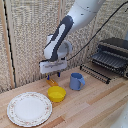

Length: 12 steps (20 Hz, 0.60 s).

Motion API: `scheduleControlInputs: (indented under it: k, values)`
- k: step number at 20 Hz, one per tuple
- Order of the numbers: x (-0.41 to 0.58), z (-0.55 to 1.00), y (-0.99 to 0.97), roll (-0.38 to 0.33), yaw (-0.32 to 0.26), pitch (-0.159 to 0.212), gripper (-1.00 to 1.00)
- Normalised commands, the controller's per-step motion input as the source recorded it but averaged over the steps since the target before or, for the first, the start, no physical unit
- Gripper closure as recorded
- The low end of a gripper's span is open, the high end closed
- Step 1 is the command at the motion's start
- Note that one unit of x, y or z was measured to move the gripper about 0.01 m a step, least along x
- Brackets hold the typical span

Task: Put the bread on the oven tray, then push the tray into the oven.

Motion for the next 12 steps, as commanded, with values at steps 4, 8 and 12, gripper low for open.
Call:
scheduleControlInputs:
  k: [4, 8, 12]
  values:
    - [0.319, -0.21, 0.00, -0.038, 0.027, 0.033, -1.00]
    - [0.284, -0.18, 0.03, -0.048, 0.018, 0.048, -1.00]
    - [0.092, -0.11, 0.08, -0.063, 0.000, 0.036, 1.00]
